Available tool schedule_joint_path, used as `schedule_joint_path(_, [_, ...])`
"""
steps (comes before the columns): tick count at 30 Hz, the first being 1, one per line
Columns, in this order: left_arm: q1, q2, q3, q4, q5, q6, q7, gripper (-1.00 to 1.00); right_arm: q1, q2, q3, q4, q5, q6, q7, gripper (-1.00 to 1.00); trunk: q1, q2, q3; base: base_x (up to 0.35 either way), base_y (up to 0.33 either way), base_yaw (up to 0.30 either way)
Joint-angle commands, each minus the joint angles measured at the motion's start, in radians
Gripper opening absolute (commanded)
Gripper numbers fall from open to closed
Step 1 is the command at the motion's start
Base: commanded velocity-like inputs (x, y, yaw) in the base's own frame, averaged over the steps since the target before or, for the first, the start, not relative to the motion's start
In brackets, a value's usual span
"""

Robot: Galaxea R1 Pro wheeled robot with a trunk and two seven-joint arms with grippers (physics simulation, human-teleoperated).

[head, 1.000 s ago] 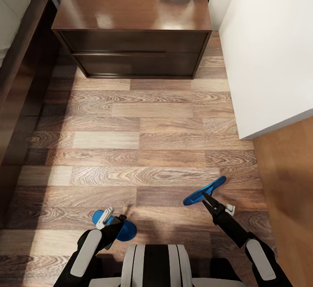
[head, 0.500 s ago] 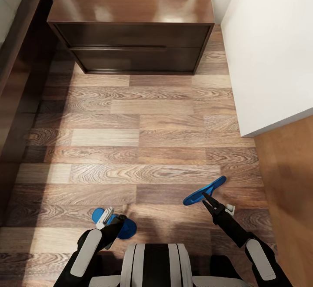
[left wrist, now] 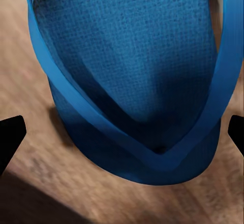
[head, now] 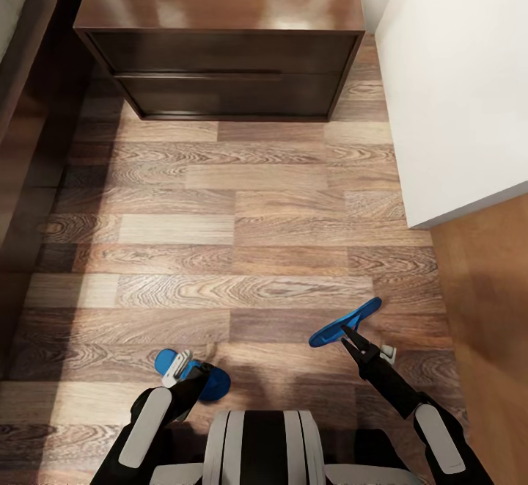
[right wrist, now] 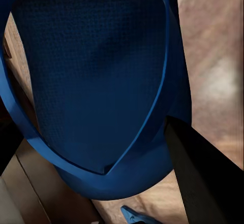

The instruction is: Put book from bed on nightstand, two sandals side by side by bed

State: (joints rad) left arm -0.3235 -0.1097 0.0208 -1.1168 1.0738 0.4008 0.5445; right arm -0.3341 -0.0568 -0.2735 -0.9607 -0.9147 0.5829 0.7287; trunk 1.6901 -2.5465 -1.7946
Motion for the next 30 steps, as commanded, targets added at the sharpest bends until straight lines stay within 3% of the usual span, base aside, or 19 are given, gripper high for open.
schedule_joint_path(1, [0.000,-0.001,0.002,-0.002,0.008,0.003,0.006,1.00,0.000,0.000,-0.001,0.000,-0.006,0.008,-0.002,-1.00,0.000,0.000,0.000,0.000,0.000,0.000])
schedule_joint_path(15, [0.000,-0.001,0.002,-0.002,0.008,0.004,0.006,1.00,0.000,0.000,-0.001,-0.001,-0.006,0.008,-0.002,-1.00,0.000,0.000,0.000,0.000,0.000,0.000])
schedule_joint_path(20, [0.000,-0.001,0.002,-0.002,0.008,0.003,0.006,1.00,0.000,0.000,-0.001,-0.001,-0.006,0.008,-0.002,-1.00,0.002,-0.001,-0.020,0.000,0.000,0.000])
schedule_joint_path(30, [0.000,0.000,0.002,-0.002,0.008,0.004,0.006,1.00,0.000,0.000,-0.001,-0.001,-0.006,0.008,-0.002,-1.00,0.002,-0.001,-0.020,0.000,0.000,0.000])
